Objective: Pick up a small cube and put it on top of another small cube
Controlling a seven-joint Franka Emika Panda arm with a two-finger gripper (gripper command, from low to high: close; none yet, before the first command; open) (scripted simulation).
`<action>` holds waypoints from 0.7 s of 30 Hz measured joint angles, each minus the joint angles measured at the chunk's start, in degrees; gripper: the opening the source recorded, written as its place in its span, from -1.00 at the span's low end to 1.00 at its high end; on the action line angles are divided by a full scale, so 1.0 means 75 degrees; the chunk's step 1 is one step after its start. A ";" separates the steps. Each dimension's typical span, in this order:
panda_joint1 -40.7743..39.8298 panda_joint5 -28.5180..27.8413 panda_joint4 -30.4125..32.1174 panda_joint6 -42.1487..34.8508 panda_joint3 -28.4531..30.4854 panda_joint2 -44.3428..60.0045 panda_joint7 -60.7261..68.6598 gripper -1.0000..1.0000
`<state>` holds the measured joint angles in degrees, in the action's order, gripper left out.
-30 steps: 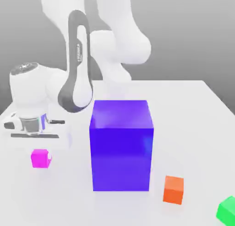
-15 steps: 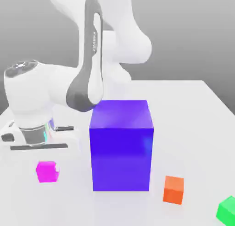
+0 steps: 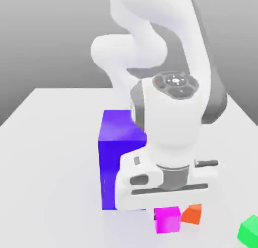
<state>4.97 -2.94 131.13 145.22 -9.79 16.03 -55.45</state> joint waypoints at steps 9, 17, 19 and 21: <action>0.1822 -0.0597 -0.0711 0.0073 -0.0338 0.0616 -0.2451 -1.00; 0.2014 -0.0854 -0.0751 0.0685 -0.0150 0.1267 -0.2674 1.00; 0.2015 -0.0848 -0.0749 0.0651 -0.0154 0.1232 -0.2677 1.00; 0.1938 -0.0681 -0.0720 0.0260 -0.0259 0.0800 -0.2562 1.00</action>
<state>19.50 -8.05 125.73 147.17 -11.73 22.03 -74.67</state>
